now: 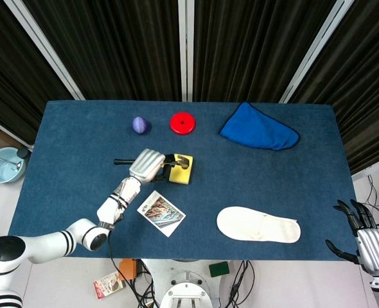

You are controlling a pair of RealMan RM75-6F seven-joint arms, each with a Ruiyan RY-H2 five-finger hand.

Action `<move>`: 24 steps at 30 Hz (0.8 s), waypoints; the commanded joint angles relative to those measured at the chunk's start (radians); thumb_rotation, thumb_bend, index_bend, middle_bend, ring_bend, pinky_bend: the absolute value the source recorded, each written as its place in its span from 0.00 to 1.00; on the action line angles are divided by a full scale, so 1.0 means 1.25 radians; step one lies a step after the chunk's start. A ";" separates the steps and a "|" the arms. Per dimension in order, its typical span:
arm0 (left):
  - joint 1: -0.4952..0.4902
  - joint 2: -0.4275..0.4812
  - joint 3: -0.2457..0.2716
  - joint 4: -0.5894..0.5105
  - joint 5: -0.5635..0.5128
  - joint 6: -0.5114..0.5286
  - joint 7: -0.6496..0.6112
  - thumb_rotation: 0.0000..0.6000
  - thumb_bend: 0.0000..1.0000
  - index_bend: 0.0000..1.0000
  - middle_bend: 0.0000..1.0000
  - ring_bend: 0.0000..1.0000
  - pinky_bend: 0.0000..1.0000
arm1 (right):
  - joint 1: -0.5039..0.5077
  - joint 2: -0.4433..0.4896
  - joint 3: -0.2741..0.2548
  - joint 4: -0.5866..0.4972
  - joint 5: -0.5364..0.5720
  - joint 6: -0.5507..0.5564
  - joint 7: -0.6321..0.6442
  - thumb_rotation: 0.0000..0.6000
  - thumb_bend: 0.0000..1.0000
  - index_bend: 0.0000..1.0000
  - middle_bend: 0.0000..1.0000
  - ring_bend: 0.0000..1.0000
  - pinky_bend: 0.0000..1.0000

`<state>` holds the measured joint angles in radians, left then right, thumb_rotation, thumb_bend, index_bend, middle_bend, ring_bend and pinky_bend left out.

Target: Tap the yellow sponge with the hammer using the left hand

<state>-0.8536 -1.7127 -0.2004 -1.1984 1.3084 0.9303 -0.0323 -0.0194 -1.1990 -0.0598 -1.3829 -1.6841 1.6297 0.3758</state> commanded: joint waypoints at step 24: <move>0.012 0.042 -0.030 -0.034 -0.063 -0.018 0.026 1.00 0.89 0.87 0.88 0.82 0.87 | 0.002 -0.005 0.005 0.005 0.006 -0.007 0.003 1.00 0.20 0.03 0.21 0.00 0.08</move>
<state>-0.8405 -1.6588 -0.2415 -1.2438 1.2315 0.9139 -0.0018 -0.0174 -1.2054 -0.0536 -1.3768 -1.6761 1.6213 0.3797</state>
